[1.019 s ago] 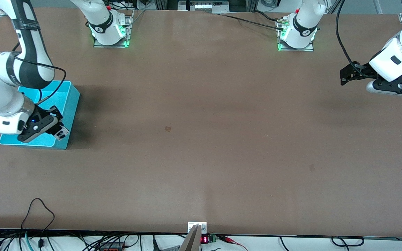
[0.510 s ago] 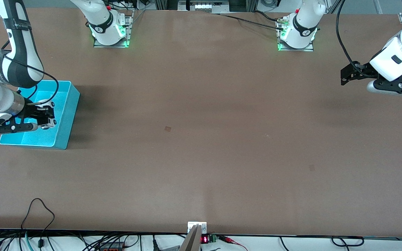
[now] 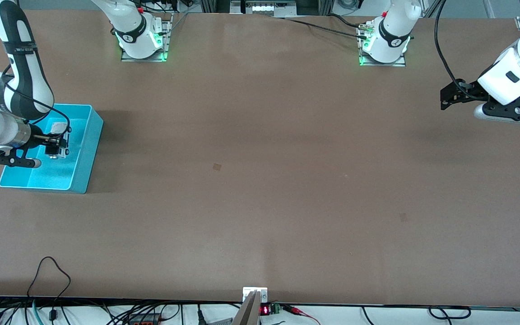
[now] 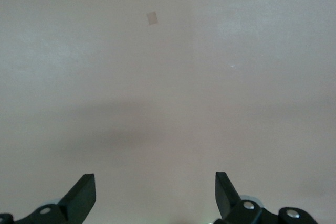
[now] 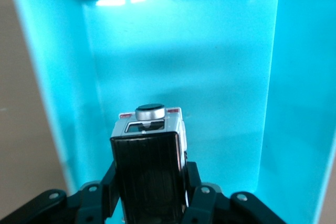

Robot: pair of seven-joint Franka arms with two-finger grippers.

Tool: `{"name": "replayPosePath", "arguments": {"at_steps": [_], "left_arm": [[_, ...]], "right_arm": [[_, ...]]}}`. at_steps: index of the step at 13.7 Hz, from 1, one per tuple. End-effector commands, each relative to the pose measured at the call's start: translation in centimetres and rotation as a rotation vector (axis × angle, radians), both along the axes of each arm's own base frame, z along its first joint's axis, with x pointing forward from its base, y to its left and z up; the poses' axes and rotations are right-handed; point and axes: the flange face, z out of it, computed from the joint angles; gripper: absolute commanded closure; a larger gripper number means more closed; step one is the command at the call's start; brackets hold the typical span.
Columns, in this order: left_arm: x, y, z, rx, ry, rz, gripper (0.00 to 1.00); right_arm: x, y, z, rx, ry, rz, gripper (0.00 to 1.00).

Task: Wind and store white jeep toy
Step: 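Lower the jeep into the bin and open the right gripper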

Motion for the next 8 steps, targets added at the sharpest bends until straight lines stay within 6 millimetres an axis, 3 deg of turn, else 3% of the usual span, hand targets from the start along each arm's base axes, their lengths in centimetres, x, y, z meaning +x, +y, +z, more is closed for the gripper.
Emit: {"name": "replayPosePath", "arguments": {"at_steps": [1, 5, 7, 8], "left_arm": [[-0.4, -0.3, 1.0, 0.013, -0.004, 0.007, 0.0], [-0.4, -0.3, 1.0, 0.014, -0.001, 0.005, 0.0], [-0.4, -0.3, 1.0, 0.015, -0.001, 0.004, 0.0], [-0.5, -0.3, 0.9, 0.014, 0.0, 0.004, 0.0]], "right_arm": [[-2.8, 0.0, -2.6, -0.008, -0.047, -0.008, 1.0], [-4.4, -0.4, -5.8, -0.004, -0.065, -0.009, 1.0], [-4.8, -1.3, -6.4, -0.002, -0.057, -0.022, 0.99], [-4.8, -1.3, -6.5, -0.001, -0.051, -0.023, 0.89]]}}
